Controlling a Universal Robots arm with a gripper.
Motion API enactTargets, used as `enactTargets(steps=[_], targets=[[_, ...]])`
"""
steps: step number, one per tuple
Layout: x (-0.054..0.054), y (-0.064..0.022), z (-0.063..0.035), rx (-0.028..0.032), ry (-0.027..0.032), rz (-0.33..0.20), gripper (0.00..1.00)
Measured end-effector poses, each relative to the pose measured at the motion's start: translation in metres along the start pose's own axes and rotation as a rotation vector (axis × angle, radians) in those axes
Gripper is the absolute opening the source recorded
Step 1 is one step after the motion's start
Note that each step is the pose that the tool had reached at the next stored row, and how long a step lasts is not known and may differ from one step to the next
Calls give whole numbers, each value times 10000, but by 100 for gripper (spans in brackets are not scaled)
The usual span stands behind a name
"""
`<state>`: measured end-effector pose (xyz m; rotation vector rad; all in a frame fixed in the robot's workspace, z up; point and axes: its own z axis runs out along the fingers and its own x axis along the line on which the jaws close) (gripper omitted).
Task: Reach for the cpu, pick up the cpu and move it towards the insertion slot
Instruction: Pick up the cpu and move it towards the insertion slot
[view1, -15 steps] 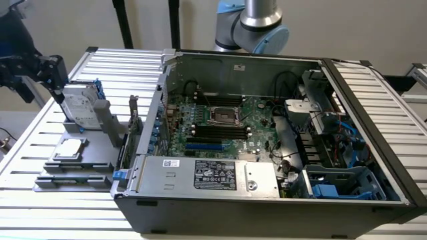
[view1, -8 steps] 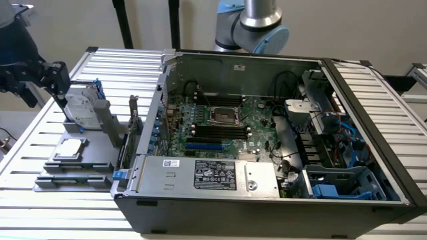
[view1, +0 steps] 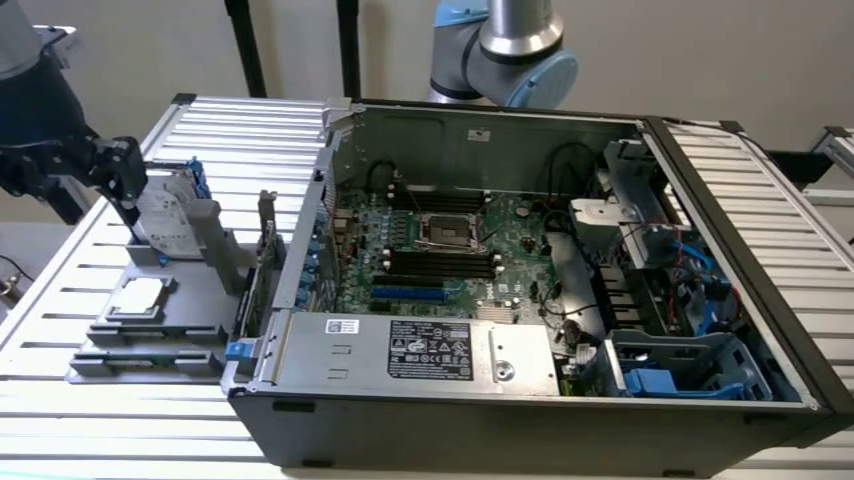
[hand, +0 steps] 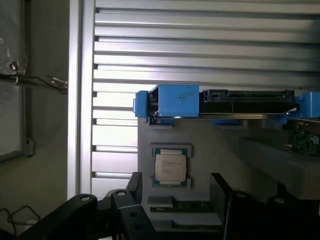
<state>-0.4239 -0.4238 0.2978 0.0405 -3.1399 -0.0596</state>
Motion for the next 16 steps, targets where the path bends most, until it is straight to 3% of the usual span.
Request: enactTargets(steps=[16], targets=[[2, -15, 292, 0, -1, 2, 65]])
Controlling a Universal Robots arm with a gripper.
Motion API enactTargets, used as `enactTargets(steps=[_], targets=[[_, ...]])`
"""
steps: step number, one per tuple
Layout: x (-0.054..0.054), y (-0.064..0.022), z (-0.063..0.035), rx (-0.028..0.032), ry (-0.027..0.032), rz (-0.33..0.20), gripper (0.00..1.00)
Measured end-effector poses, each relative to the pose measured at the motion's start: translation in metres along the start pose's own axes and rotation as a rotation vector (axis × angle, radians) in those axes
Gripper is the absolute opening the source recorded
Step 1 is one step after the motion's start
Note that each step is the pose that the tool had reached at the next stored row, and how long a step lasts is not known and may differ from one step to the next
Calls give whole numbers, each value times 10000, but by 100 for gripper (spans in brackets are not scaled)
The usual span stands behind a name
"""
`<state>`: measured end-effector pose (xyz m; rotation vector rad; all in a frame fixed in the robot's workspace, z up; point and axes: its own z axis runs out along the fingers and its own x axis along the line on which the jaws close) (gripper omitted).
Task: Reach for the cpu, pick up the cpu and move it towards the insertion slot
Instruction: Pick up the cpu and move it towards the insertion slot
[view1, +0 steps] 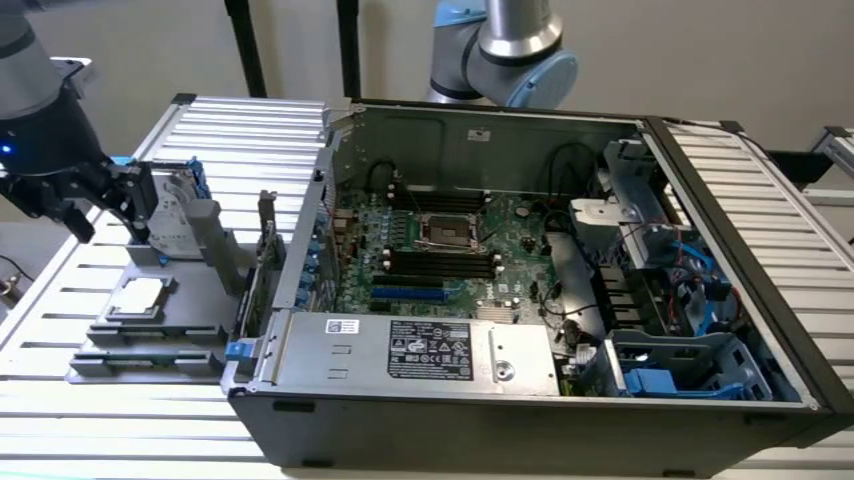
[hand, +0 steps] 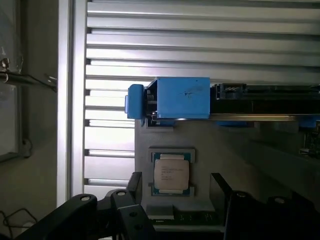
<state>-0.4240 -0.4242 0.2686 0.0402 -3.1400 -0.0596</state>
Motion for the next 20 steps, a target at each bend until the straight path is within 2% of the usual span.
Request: enactTargets(steps=[20], targets=[[7, -150, 358, 17, 1, -1, 65]])
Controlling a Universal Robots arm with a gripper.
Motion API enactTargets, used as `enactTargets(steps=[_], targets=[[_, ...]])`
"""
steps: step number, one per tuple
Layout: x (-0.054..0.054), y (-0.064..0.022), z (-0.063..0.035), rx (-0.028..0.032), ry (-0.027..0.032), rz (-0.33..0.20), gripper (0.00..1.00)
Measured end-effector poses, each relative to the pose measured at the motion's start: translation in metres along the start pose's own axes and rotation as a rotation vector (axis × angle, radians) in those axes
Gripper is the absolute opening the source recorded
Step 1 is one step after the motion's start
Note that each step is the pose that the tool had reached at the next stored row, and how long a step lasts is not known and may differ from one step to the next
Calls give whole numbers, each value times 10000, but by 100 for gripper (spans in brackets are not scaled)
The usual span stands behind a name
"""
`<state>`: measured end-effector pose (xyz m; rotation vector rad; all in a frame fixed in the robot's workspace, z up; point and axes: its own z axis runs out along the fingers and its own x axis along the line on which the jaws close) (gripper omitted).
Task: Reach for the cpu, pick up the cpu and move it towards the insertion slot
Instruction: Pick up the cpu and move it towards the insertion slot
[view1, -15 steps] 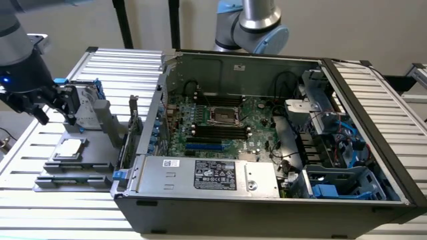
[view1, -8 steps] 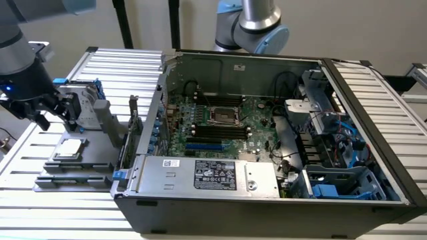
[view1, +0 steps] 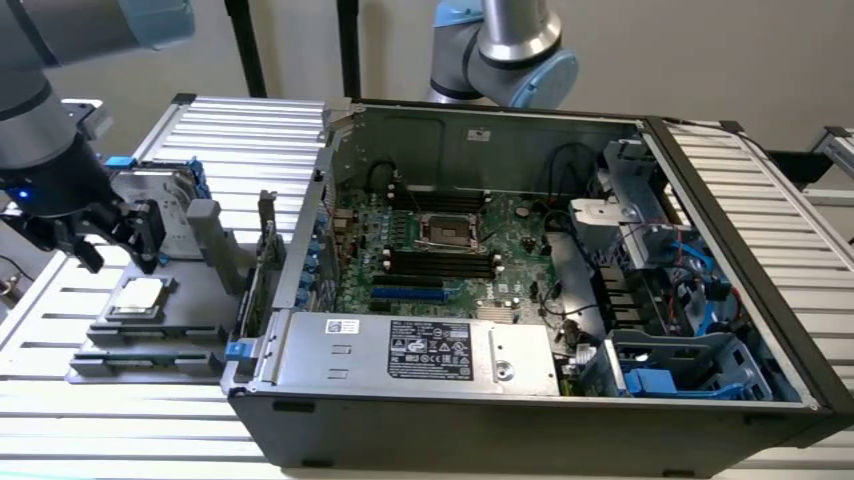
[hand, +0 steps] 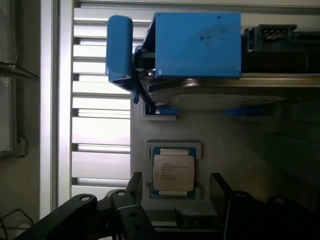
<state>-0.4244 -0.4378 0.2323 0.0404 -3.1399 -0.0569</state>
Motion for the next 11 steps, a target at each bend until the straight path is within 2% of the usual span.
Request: enactTargets(steps=[6, 11], targets=[[8, -7, 109, 8, 1, -15, 65], [16, -14, 194, 44, 2, -35, 65]])
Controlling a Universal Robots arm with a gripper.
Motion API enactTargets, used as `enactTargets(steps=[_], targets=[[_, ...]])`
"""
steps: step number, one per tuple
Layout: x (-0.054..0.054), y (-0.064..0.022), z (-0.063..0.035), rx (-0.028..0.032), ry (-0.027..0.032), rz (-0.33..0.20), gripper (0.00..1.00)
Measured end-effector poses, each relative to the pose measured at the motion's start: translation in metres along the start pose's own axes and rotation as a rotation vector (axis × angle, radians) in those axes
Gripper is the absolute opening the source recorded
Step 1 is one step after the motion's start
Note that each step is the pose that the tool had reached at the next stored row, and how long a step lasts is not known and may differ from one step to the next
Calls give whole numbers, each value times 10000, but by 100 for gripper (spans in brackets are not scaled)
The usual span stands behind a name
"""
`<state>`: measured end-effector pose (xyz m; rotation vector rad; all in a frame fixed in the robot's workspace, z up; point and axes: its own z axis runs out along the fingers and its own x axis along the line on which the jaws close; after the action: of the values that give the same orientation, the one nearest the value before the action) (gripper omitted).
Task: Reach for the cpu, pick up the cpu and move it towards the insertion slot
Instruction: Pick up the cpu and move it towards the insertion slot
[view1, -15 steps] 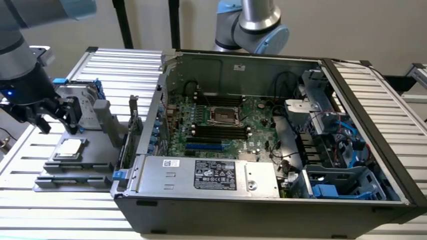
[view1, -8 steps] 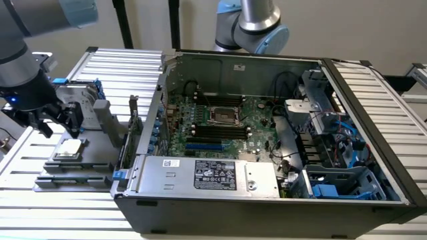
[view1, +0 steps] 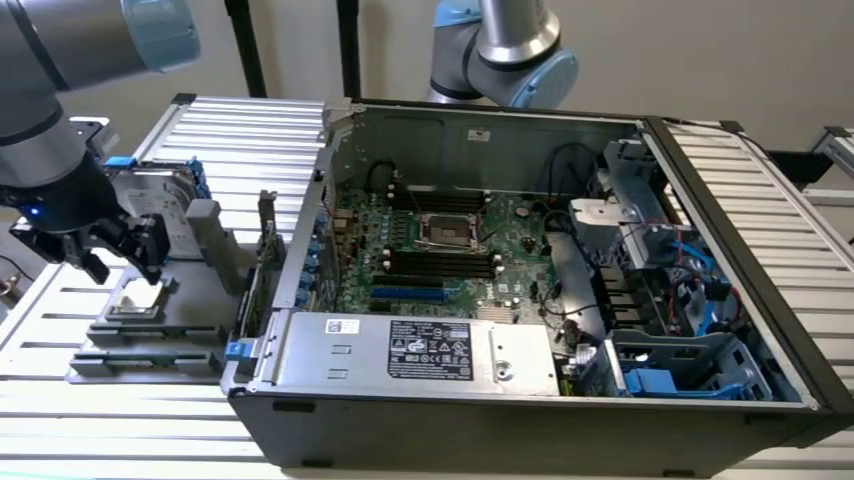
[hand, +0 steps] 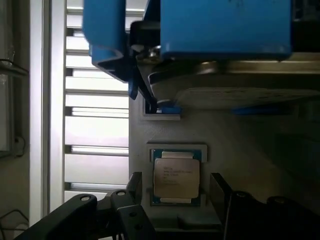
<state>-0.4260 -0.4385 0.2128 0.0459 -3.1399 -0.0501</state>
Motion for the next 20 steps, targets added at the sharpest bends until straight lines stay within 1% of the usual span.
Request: enactTargets(steps=[4, 5, 7, 9, 11, 20], targets=[[2, -3, 54, 62, 3, -32, 65], [2, -4, 65, 86, 4, -40, 65], [2, -4, 83, 154, 7, -50, 65], [2, -6, 94, 198, 9, -53, 65], [2, -7, 100, 209, 11, -53, 65], [-28, -18, 157, 209, 9, -53, 65]])
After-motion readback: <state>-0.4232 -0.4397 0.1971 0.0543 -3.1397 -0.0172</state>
